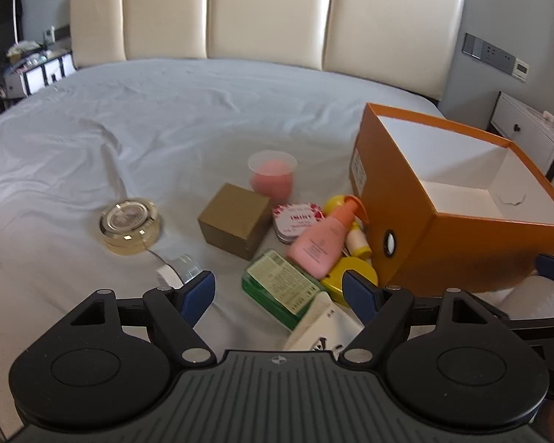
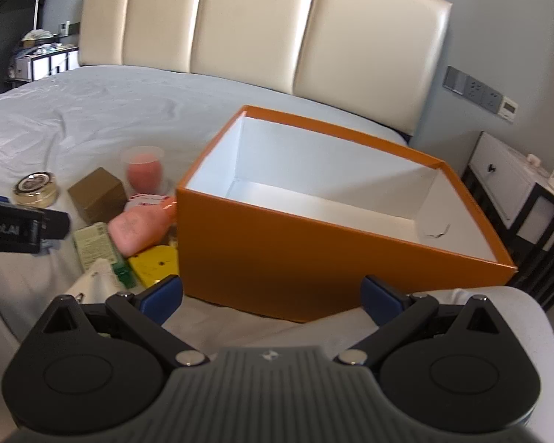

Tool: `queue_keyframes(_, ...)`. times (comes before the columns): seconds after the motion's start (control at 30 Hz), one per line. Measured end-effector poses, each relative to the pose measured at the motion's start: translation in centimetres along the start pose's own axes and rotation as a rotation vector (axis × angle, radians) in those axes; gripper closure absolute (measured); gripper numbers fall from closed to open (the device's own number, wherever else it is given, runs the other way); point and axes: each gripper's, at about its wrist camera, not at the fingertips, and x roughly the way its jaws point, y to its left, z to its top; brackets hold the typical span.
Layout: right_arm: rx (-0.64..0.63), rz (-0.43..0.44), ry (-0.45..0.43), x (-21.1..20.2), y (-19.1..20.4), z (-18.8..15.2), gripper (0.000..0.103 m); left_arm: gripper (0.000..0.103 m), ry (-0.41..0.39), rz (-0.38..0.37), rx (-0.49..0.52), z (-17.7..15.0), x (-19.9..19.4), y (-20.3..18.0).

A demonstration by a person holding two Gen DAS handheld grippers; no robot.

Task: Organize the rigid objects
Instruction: 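Move the left tool toward the white calligraphy packet near the green bottle, then grasp the white calligraphy packet with the left gripper and lift it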

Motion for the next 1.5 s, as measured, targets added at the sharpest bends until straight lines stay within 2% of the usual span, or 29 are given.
queue_keyframes(0.17,-0.01,0.095,0.042,0.6,0.2,0.3,0.003,0.025,0.057,-0.08,-0.016,0.1,0.3,0.1)
queue_keyframes(0.3,-0.007,0.156,0.085,1.5,0.4,0.6,0.003,0.026,0.083,-0.09,-0.007,0.3,0.5,0.0)
queue_keyframes(0.4,-0.001,0.16,0.072,1.7,0.8,0.7,0.003,0.03,0.121,-0.15,0.017,0.6,0.8,-0.1)
queue_keyframes(0.5,0.008,0.211,0.089,2.3,1.0,1.1,0.003,0.031,0.152,-0.154,0.011,0.9,1.0,0.0)
queue_keyframes(0.6,-0.003,0.229,0.122,3.3,1.5,1.4,0.003,0.04,0.206,-0.158,0.015,1.4,1.3,0.2)
queue_keyframes(0.63,-0.01,0.249,0.145,3.7,1.6,1.5,0.004,0.047,0.23,-0.151,0.028,1.6,1.5,0.3)
queue_keyframes(0.7,-0.001,0.294,0.191,4.5,1.9,1.8,0.02,0.051,0.259,-0.123,0.064,1.9,1.7,0.4)
queue_keyframes(0.77,0.009,0.317,0.242,5.5,2.1,2.0,0.031,0.053,0.285,-0.131,0.111,2.3,2.2,0.3)
queue_keyframes(0.9,0.047,0.278,0.315,7.5,1.9,2.5,0.051,0.053,0.392,-0.243,0.11,2.8,3.9,0.5)
queue_keyframes(0.97,0.078,0.295,0.327,7.9,1.6,2.5,0.052,0.053,0.451,-0.272,0.099,3.0,5.1,0.5)
queue_keyframes(1.13,0.07,0.33,0.308,7.8,1.6,1.7,0.053,0.047,0.524,-0.262,0.131,3.1,7.2,-0.6)
queue_keyframes(1.2,0.084,0.321,0.302,8.0,1.6,1.6,0.057,0.047,0.545,-0.254,0.16,3.0,7.8,-0.9)
queue_keyframes(1.3,0.134,0.33,0.314,8.7,1.2,1.8,0.058,0.045,0.563,-0.27,0.189,2.8,8.3,-1.2)
queue_keyframes(1.5,0.122,0.331,0.316,9.3,1.6,1.8,0.059,0.043,0.572,-0.277,0.194,2.6,8.4,-1.1)
